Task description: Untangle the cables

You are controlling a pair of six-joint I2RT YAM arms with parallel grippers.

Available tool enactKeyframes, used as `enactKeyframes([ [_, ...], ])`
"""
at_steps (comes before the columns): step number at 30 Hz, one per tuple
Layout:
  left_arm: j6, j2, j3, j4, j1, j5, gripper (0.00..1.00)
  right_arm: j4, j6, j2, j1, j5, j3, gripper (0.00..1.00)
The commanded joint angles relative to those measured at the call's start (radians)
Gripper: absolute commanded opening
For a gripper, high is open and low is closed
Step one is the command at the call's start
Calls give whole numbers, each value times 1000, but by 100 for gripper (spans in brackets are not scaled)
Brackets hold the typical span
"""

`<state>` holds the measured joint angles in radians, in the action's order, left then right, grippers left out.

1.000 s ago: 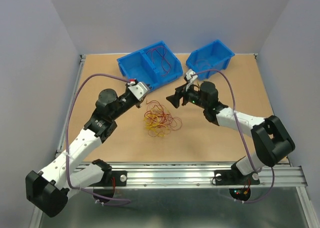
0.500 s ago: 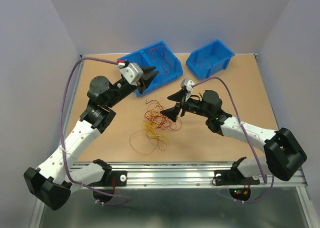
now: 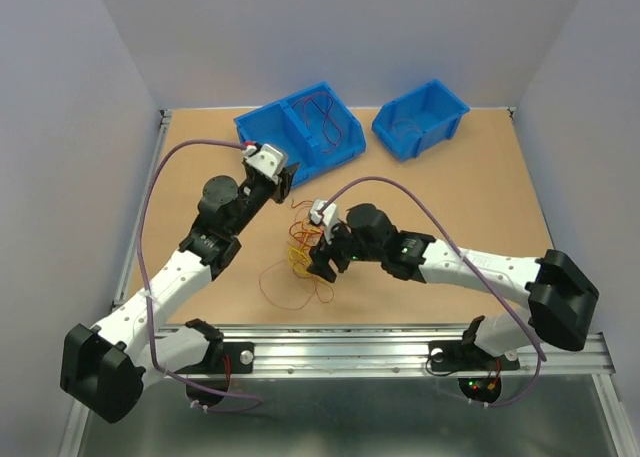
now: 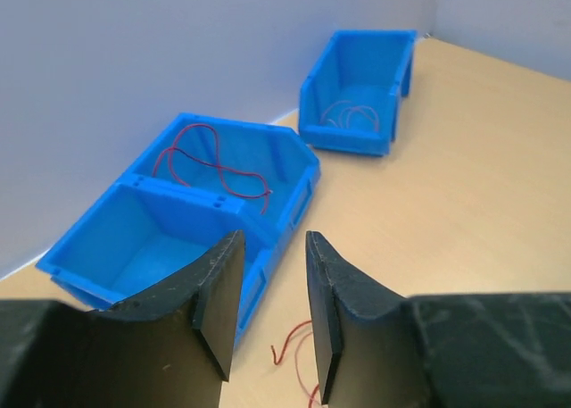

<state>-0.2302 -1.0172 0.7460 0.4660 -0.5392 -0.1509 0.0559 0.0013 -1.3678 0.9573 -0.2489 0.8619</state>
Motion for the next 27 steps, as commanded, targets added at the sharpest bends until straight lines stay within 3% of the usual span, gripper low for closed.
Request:
enactKeyframes([
  [1,98,28,12,129,77,93,45,-88,-95,-80,86,74,140,73],
  [3,175,34,15,137,178,33,47,-110,-142,-145,141,79,196,73],
  [7,226,35,21,143,278,-22,48,-134,-210,-252,219,88,296,73],
  [19,298,-32,16,195,358,-61,48,-319,-261,-575,261,72,558,68],
  [27,298,-31,10,210,366,-72,48,-404,-241,-666,270,106,638,67],
])
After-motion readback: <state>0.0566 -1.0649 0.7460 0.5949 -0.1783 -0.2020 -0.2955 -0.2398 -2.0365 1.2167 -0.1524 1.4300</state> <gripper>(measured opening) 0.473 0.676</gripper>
